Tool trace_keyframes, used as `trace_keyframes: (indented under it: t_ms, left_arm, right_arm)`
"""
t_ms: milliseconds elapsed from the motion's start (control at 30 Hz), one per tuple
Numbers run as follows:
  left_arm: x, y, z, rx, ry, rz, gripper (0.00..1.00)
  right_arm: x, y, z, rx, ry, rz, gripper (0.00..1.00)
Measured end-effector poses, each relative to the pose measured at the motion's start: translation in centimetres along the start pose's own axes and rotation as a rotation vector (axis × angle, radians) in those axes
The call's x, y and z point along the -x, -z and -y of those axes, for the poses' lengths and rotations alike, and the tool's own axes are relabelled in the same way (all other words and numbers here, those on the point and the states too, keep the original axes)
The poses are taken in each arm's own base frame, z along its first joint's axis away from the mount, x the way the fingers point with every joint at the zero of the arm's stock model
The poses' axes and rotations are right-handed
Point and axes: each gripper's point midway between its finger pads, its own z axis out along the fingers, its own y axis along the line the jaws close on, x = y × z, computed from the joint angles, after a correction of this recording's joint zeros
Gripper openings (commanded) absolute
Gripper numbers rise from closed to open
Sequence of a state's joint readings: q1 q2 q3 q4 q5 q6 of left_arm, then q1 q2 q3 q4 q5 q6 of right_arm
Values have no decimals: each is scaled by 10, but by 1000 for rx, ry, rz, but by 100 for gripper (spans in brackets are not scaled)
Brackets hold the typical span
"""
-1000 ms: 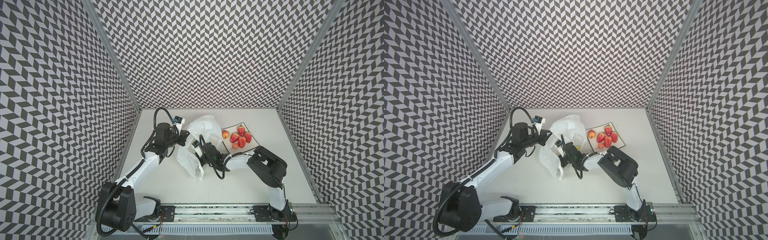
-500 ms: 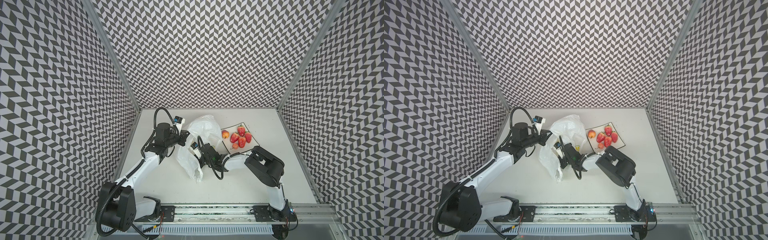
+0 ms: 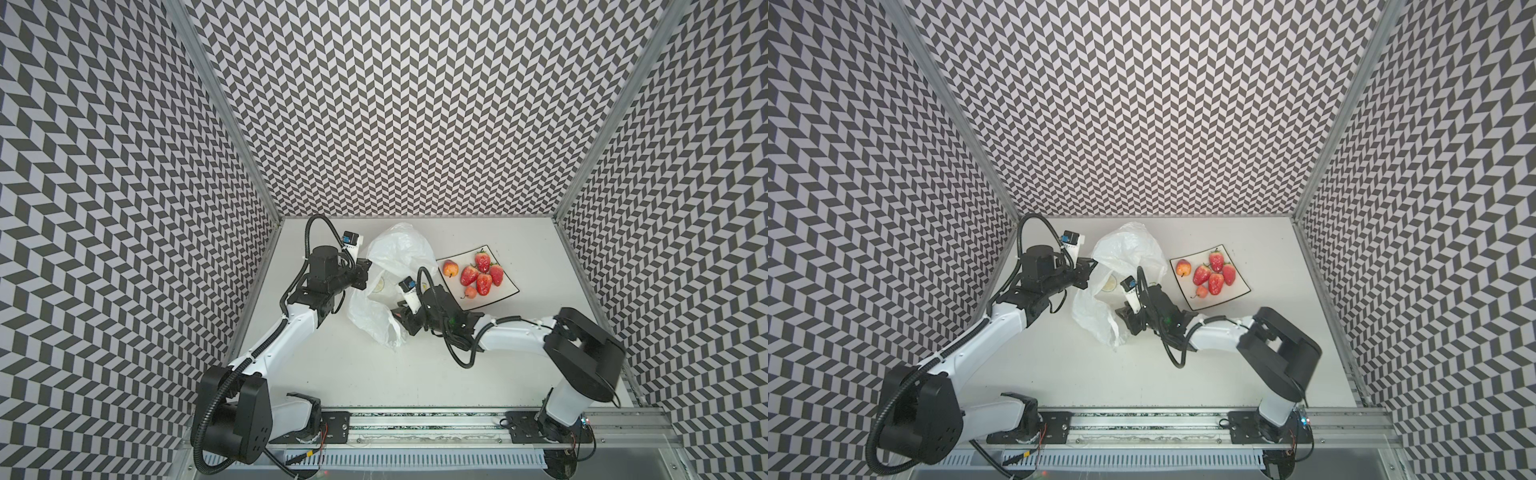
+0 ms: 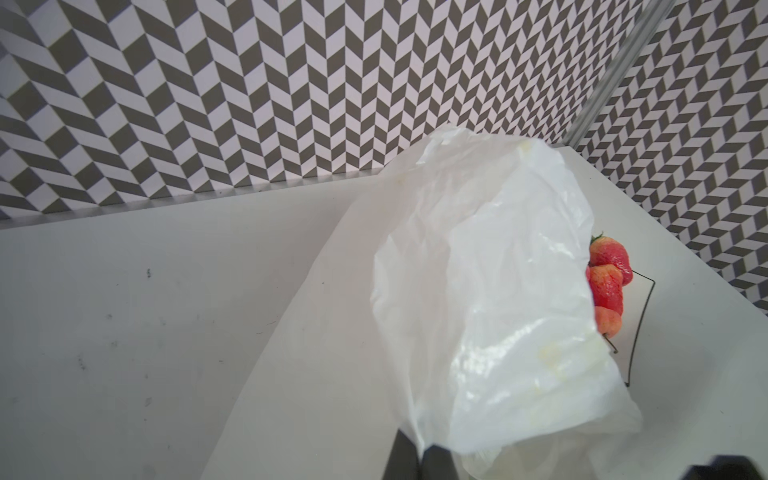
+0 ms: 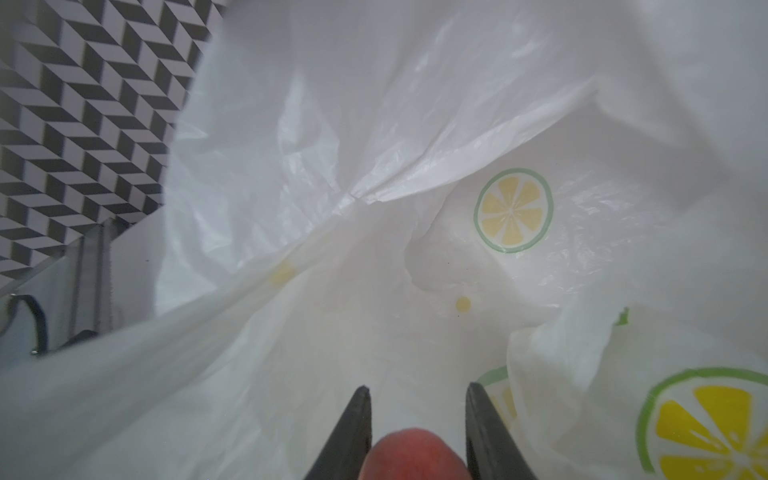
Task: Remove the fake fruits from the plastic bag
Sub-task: 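Lift the pear out and carry it to the plate with the right gripper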
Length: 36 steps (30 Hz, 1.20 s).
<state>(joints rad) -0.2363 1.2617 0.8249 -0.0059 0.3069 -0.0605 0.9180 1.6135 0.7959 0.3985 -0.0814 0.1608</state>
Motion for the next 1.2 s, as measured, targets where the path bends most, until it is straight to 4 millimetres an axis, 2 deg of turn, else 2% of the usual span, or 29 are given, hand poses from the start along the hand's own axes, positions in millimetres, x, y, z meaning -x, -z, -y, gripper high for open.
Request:
trace_keyframes:
  t_ms: [167,267,333,400,500,567,833,1000,1200]
  left_arm:
    - [-6,1,-12,60,-17,-23,0]
    - [-8,0,-16,77,-32,-31,0]
    - [-9,-1,-17,84,-35,-36,0]
    - [-12,-2,-19,89,-40,-44,0]
    - [-15,-5,-21,96,-48,-55,0]
    - [-16,-6,-23,104,-51,-60,0]
    - [-19,-2,-39,195,-100,-79,0]
    - [-14,18,-71,329,-121,-78,0]
    - [3,58,-123,528,-129,-36,0]
  right_arm:
    - [30,61,-2,-23,-40,144,10]
    - [54,101,7,-64,-74,263,10]
    - [67,122,25,-119,-109,333,9]
    - [73,137,63,-219,-163,384,9]
    - [59,147,114,-337,-247,383,9]
    - [49,149,135,-379,-297,371,9]
    - [42,145,177,-475,-460,364,6]
    - [36,156,207,-584,-515,388,6]
    - [13,172,240,-699,-543,356,6]
